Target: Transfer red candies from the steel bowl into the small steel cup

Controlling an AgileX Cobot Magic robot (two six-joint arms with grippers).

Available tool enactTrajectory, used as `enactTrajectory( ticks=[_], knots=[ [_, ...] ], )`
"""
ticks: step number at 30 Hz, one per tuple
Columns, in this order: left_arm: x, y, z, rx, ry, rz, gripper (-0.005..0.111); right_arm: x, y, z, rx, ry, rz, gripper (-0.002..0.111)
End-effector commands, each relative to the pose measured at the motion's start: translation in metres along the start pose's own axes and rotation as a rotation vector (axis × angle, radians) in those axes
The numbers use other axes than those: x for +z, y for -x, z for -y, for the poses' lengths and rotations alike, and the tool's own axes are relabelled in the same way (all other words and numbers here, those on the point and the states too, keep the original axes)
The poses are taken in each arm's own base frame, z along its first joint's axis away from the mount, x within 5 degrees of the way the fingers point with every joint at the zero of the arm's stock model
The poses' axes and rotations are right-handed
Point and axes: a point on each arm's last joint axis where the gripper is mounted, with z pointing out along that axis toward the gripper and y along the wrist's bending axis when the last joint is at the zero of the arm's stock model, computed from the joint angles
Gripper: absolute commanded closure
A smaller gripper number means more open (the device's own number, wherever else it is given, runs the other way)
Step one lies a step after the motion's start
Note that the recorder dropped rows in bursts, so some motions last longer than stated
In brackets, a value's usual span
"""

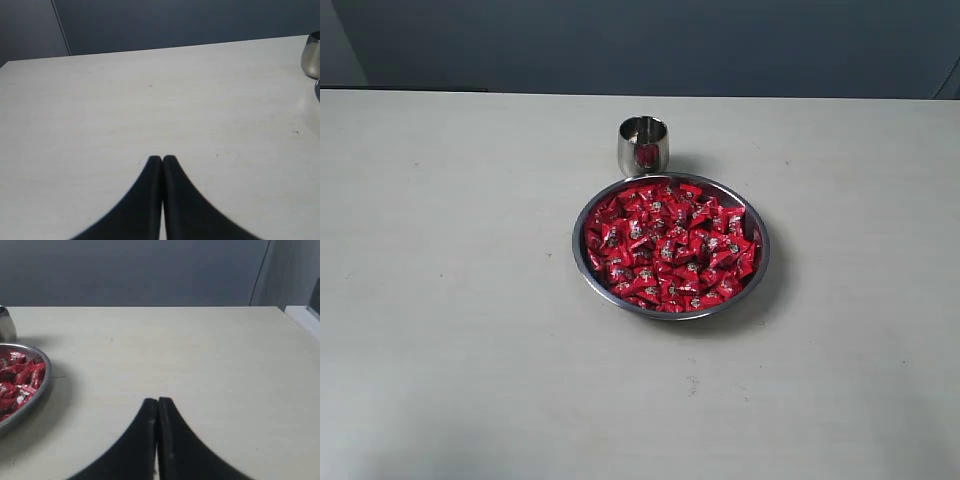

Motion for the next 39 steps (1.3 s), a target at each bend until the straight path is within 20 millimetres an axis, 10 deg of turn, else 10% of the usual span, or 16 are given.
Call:
enactTrajectory(
  ticks=[1, 32, 39],
  knots=[
    [-0.001, 0.003, 0.000, 0.002, -0.004, 0.018, 0.106, 0.000, 0.000, 0.000, 0.000, 0.002, 0.009, 0.108],
    [-0.001, 0.003, 0.000, 0.002, -0.004, 0.018, 0.106, 0.008, -0.004, -0.002, 0.082, 0.023, -0.094, 0.108],
    [-0.001, 0.003, 0.000, 0.002, -0.004, 0.018, 0.106, 0.009, 0.027, -0.003, 0.091, 0.032, -0.130, 0.108]
  ],
)
